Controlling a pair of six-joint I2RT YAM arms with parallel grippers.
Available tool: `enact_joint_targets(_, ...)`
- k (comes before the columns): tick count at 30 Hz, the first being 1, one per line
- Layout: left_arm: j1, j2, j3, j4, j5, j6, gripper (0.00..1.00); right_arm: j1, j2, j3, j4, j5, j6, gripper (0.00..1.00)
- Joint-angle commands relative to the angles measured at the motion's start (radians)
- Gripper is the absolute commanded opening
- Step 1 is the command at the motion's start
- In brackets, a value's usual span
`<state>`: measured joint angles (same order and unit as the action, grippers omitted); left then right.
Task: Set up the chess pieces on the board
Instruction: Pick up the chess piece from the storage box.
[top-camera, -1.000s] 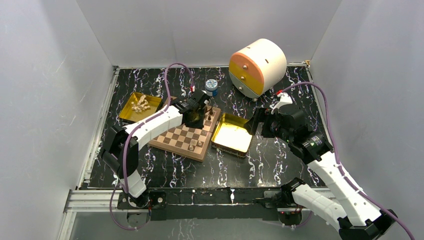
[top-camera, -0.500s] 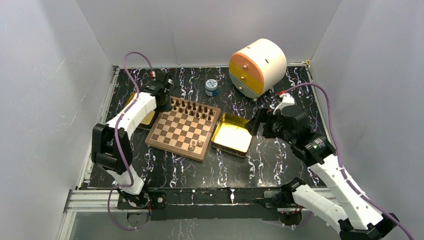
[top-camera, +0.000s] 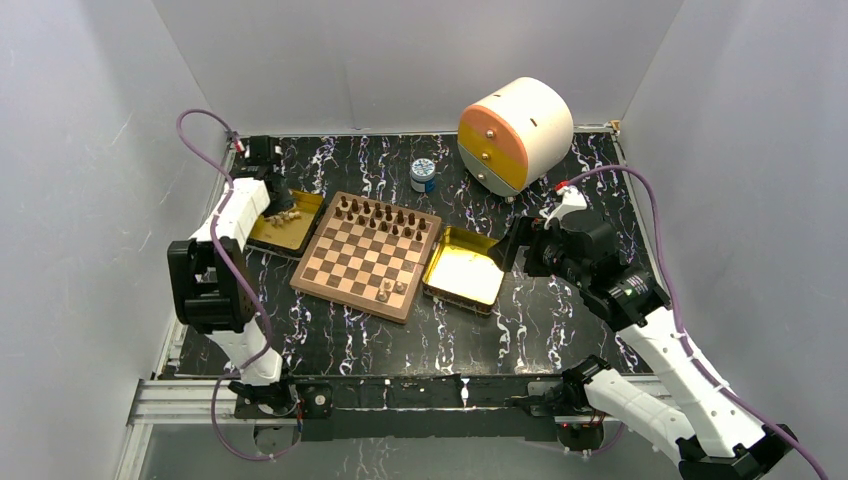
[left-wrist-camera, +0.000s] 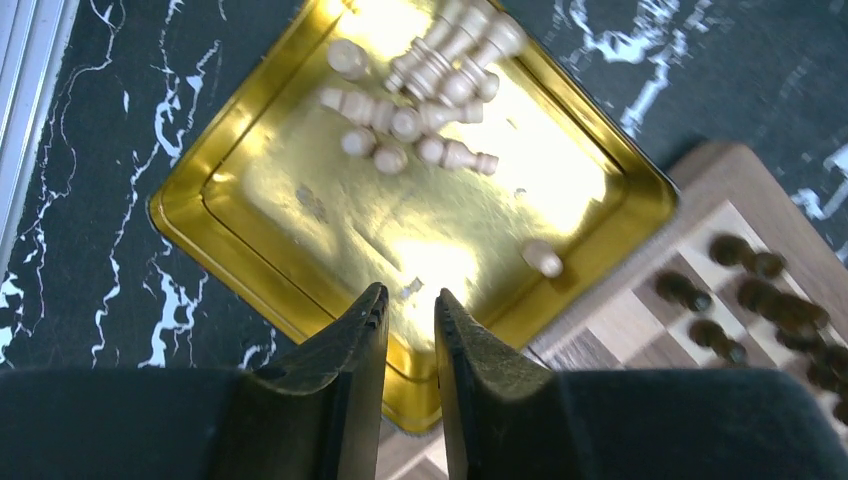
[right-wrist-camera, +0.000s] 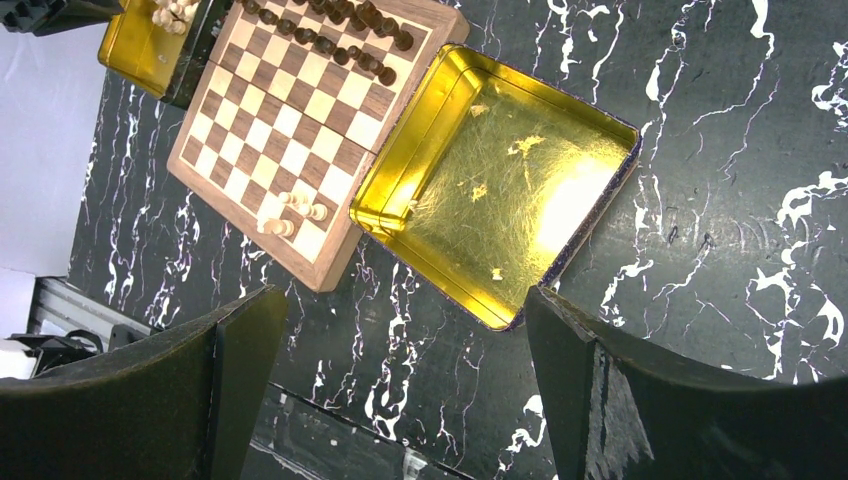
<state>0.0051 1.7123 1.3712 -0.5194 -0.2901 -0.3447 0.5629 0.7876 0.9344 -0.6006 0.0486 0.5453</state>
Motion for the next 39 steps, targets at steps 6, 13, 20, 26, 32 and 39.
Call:
enact_joint_targets(6,0.086,0.117,0.062,0.099,-0.002,-0.030,0.20,-0.004,0.018,0.009,0.056,0.002,-0.009,0.99)
enact_joint_targets(13,0.115,0.169,0.075,0.111,-0.027,-0.013,0.20,-0.003,0.022,0.015,0.049,0.012,-0.015,0.99)
enact_joint_targets(20,0.122,0.192,0.086,0.126,-0.024,-0.014,0.22,-0.003,0.032,0.009,0.058,0.006,-0.013,0.99)
enact_joint_targets(26,0.124,0.220,0.097,0.130,-0.030,-0.010,0.22,-0.003,0.036,0.010,0.061,0.001,-0.010,0.99)
enact_joint_targets(32,0.127,0.239,0.097,0.143,-0.034,-0.001,0.23,-0.003,0.024,0.005,0.049,0.016,-0.012,0.99)
enact_joint_targets(39,0.133,0.261,0.108,0.144,-0.025,0.007,0.24,-0.003,0.020,0.000,0.047,0.019,-0.011,0.99)
